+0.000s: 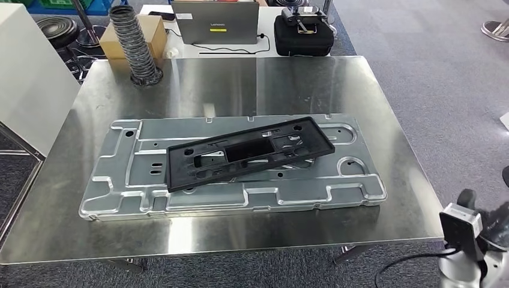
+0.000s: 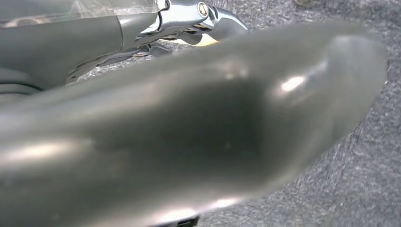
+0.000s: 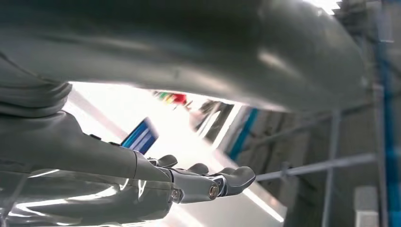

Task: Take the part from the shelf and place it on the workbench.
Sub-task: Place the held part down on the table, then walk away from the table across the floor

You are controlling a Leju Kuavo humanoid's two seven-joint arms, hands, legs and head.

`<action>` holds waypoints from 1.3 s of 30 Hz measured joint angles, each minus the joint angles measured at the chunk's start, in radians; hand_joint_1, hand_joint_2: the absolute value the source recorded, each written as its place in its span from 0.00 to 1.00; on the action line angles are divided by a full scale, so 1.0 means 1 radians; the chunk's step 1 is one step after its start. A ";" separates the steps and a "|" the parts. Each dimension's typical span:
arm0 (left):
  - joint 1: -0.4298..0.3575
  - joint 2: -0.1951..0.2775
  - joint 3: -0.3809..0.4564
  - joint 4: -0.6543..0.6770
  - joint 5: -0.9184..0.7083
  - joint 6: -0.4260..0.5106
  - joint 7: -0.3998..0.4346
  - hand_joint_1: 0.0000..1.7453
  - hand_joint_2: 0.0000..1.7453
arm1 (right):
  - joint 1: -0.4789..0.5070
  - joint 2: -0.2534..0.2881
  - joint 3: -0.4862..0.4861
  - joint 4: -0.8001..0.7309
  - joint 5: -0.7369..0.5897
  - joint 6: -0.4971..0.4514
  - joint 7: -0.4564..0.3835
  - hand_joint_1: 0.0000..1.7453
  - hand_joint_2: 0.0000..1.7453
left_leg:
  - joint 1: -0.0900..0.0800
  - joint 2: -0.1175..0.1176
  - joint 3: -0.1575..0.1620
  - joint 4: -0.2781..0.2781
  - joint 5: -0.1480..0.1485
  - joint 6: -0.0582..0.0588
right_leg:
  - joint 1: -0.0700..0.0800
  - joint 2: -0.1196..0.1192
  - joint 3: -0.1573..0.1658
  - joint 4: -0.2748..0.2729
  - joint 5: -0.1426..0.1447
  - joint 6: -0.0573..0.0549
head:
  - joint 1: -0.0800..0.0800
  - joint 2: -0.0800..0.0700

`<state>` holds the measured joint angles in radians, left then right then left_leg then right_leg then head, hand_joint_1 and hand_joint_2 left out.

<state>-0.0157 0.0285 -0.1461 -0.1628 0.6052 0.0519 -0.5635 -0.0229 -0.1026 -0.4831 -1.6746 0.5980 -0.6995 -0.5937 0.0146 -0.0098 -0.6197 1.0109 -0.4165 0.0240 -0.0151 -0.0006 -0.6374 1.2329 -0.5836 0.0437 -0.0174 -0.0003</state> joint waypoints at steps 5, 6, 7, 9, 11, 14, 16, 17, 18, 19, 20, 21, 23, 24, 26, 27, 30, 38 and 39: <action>0.002 -0.007 0.000 0.000 -0.008 -0.007 -0.013 0.00 0.00 | 0.090 0.032 -0.130 0.005 0.070 0.000 0.018 0.00 0.00 | -0.004 0.003 -0.014 0.005 0.024 -0.024 | 0.009 0.000 0.158 -0.242 0.057 -0.021 | -0.001 0.000; 0.003 -0.008 0.000 0.000 -0.009 -0.005 -0.014 0.00 0.00 | 0.103 0.041 -0.152 0.008 0.083 0.000 0.019 0.00 0.00 | -0.004 0.003 -0.012 0.002 0.030 -0.031 | 0.010 0.001 0.153 -0.242 0.065 -0.029 | -0.001 0.000; 0.004 -0.009 0.000 0.000 -0.010 -0.003 -0.014 0.00 0.00 | 0.112 0.051 -0.173 0.011 0.096 0.002 0.017 0.00 0.00 | -0.003 0.003 -0.014 0.003 0.031 -0.037 | 0.008 -0.001 0.149 -0.247 0.071 -0.036 | -0.001 0.000; 0.006 -0.010 0.000 0.000 -0.011 0.003 -0.012 0.00 0.00 | 0.129 0.074 -0.213 0.018 0.123 0.010 0.007 0.00 0.00 | -0.002 0.004 -0.030 0.042 -0.020 -0.046 | 0.004 -0.003 0.132 -0.252 0.091 -0.052 | -0.002 0.000; 0.007 -0.013 -0.001 0.000 -0.012 0.006 -0.009 0.00 0.00 | 0.141 0.100 -0.252 0.027 0.161 0.021 0.000 0.00 0.00 | -0.002 0.004 -0.061 0.159 -0.128 -0.050 | 0.004 -0.004 0.107 -0.253 0.113 -0.061 | -0.004 0.000; 0.006 -0.013 -0.001 0.000 -0.012 0.010 -0.004 0.00 0.00 | 0.147 0.136 -0.308 0.048 0.225 0.051 -0.004 0.00 0.00 | -0.003 0.004 -0.059 0.289 -0.178 -0.050 | 0.009 -0.004 0.066 -0.249 0.142 -0.063 | -0.005 0.000; 0.005 -0.013 -0.001 0.000 -0.013 0.012 0.001 0.00 0.00 | 0.147 0.159 -0.345 0.067 0.270 0.078 -0.006 0.00 0.00 | -0.006 0.004 0.024 0.210 -0.126 -0.041 | 0.013 -0.004 0.042 -0.243 0.157 -0.061 | -0.005 0.000; 0.003 -0.013 -0.001 0.000 -0.014 0.012 0.005 0.00 0.00 | 0.146 0.169 -0.363 0.078 0.291 0.088 -0.007 0.00 0.00 | -0.009 0.004 0.083 0.132 -0.113 -0.033 | 0.014 -0.004 0.033 -0.240 0.164 -0.059 | -0.005 0.000; 0.001 -0.012 -0.001 0.000 -0.015 0.011 0.008 0.00 0.00 | 0.145 0.178 -0.380 0.090 0.310 0.096 -0.008 0.00 0.00 | -0.012 0.004 0.138 0.052 -0.112 -0.027 | 0.015 -0.004 0.027 -0.237 0.171 -0.056 | -0.004 0.000; -0.001 -0.012 -0.001 0.000 -0.016 0.010 0.012 0.00 0.00 | 0.143 0.186 -0.397 0.107 0.330 0.101 -0.009 0.00 0.00 | -0.016 0.004 0.174 -0.007 -0.118 -0.022 | 0.015 -0.005 0.024 -0.236 0.178 -0.051 | -0.004 0.000; -0.002 -0.011 -0.001 0.000 -0.016 0.009 0.017 0.00 0.00 | 0.140 0.193 -0.414 0.129 0.352 0.104 -0.012 0.00 0.00 | -0.019 0.004 0.192 -0.041 -0.126 -0.019 | 0.014 -0.006 0.023 -0.237 0.186 -0.045 | -0.004 0.000; -0.002 -0.012 -0.001 0.000 -0.017 0.007 0.021 0.00 0.00 | 0.137 0.198 -0.431 0.156 0.369 0.105 -0.018 0.00 0.00 | -0.021 0.004 0.194 -0.054 -0.123 -0.016 | 0.013 -0.006 0.023 -0.239 0.194 -0.039 | -0.004 0.000; -0.002 -0.017 -0.002 0.000 -0.017 0.006 0.027 0.00 0.00 | 0.127 0.205 -0.471 0.227 0.389 0.102 -0.041 0.00 0.00 | -0.018 0.008 0.181 -0.061 -0.101 -0.004 | 0.010 -0.004 0.017 -0.234 0.188 -0.027 | -0.004 0.000; -0.002 -0.020 -0.002 0.000 -0.017 0.006 0.030 0.00 0.00 | 0.121 0.206 -0.494 0.270 0.393 0.099 -0.055 0.00 0.00 | -0.016 0.011 0.172 -0.066 -0.089 0.003 | 0.009 -0.002 0.009 -0.214 0.161 -0.021 | -0.002 0.000; 0.000 -0.024 -0.003 0.000 -0.018 0.006 0.035 0.00 0.00 | 0.107 0.206 -0.542 0.365 0.403 0.093 -0.076 0.00 0.00 | -0.014 0.016 0.147 -0.068 -0.066 0.012 | 0.004 0.000 -0.021 -0.115 0.061 -0.008 | 0.001 0.000; 0.002 -0.027 -0.004 0.000 -0.019 0.005 0.037 0.00 0.00 | 0.099 0.203 -0.565 0.420 0.417 0.087 -0.081 0.00 0.00 | -0.015 0.018 0.132 -0.066 -0.056 0.013 | 0.002 0.001 -0.036 -0.048 0.019 -0.003 | 0.002 0.000; 0.004 -0.033 -0.006 0.000 -0.023 0.005 0.043 0.00 0.00 | 0.075 0.183 -0.633 0.603 0.479 0.053 -0.072 0.00 0.00 | -0.015 0.020 0.084 -0.052 -0.029 0.009 | -0.005 0.000 -0.018 0.036 0.029 0.008 | 0.003 0.000; 0.005 -0.042 -0.013 0.000 -0.029 -0.004 0.054 0.00 0.00 | 0.025 0.125 -0.749 1.042 0.699 0.017 0.215 0.00 0.00 | -0.012 0.020 0.022 -0.010 0.004 -0.034 | 0.002 0.000 0.180 -0.270 0.064 -0.039 | 0.003 0.000; 0.006 -0.042 -0.015 0.001 -0.029 -0.006 0.055 0.00 0.00 | 0.020 0.122 -0.756 1.089 0.717 0.023 0.251 0.00 0.00 | -0.011 0.019 0.012 0.011 -0.022 -0.040 | 0.001 -0.002 0.170 -0.272 0.074 -0.048 | 0.002 0.000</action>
<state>-0.0097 -0.0134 -0.1607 -0.1622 0.5760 0.0458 -0.5089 -0.0025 0.0194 -1.2395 -0.5858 1.3154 -0.6768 -0.3428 0.0039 0.0091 -0.6075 1.0219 -0.4381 -0.0156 -0.0139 -0.0026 -0.4675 0.9610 -0.5093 -0.0047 -0.0151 0.0000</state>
